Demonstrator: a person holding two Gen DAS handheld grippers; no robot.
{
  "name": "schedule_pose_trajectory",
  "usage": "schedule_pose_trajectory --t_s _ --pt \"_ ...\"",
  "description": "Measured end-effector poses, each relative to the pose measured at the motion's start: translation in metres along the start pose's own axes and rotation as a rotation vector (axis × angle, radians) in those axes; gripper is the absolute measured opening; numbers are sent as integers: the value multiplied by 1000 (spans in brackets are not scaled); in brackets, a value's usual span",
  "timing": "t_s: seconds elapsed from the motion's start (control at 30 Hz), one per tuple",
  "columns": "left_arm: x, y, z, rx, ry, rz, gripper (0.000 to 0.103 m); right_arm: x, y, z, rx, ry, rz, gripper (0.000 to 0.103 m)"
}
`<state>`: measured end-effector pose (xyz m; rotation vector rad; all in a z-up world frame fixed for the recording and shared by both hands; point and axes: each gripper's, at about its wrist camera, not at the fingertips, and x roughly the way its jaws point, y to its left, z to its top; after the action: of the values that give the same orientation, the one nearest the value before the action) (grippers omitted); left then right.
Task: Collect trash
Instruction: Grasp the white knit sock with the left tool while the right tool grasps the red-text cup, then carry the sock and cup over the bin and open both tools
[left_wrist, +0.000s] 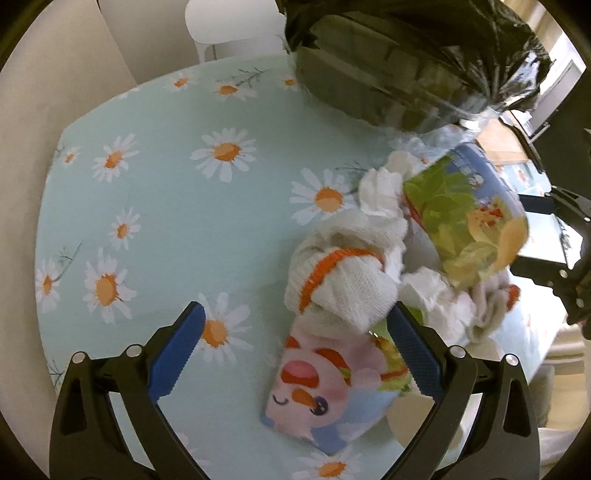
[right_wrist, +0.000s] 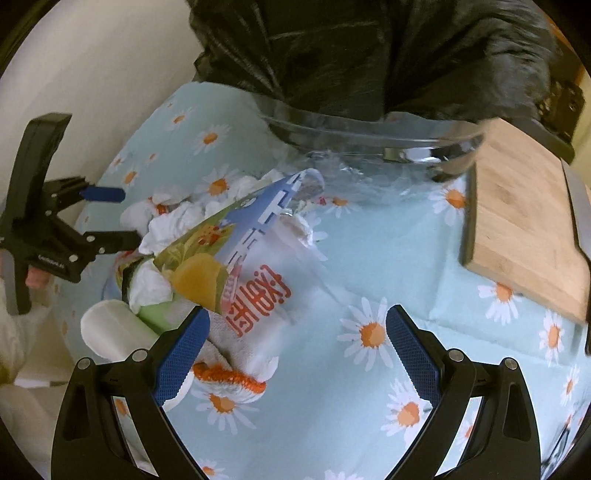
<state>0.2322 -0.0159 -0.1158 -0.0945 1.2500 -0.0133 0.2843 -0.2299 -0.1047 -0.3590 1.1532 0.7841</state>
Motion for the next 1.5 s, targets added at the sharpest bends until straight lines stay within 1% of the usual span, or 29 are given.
schedule_pose_trajectory --t_s 0.07,0.13,0.17,0.2,0.23,0.27,0.33,0.47,0.63,0.77,0.97,1.13,1.3,1.37,1.5 --pt "3 -1 1 4 -4 -22 92 2 -1 3 -19 1 6 92" --pt "7 -1 3 4 6 -37 85 6 -2 7 -29 3 26 92" --pt "10 -1 4 3 9 -42 83 7 -3 8 -34 8 45 92" --pt "11 -2 5 3 7 -46 76 8 -5 9 -36 13 53 89" --pt "12 -2 6 -2 6 -57 66 8 -5 9 -36 11 58 78" --pt "15 -2 7 -5 17 -76 61 8 -6 10 -33 12 69 70" --pt "17 -3 10 -6 20 -70 58 7 -7 9 -18 15 78 67" --pt "16 -3 12 2 23 -73 57 0 -10 3 7 13 71 63" --pt "11 6 14 -3 25 -45 57 -15 -19 -4 67 -6 68 57" --pt "7 14 13 4 31 -9 56 -25 -27 -8 127 -33 38 56" --pt "-3 24 13 20 24 18 56 -43 -34 -14 189 -74 2 55" --pt "-10 29 10 33 17 11 56 -65 -42 -22 237 -106 -19 56" --pt "-9 29 13 42 21 24 56 -83 -45 -30 248 -110 -42 56" --pt "-14 29 15 39 7 23 56 -87 -45 -28 253 -114 -47 56" --pt "-28 29 20 16 -5 22 56 -105 -51 -22 265 -128 -22 56"
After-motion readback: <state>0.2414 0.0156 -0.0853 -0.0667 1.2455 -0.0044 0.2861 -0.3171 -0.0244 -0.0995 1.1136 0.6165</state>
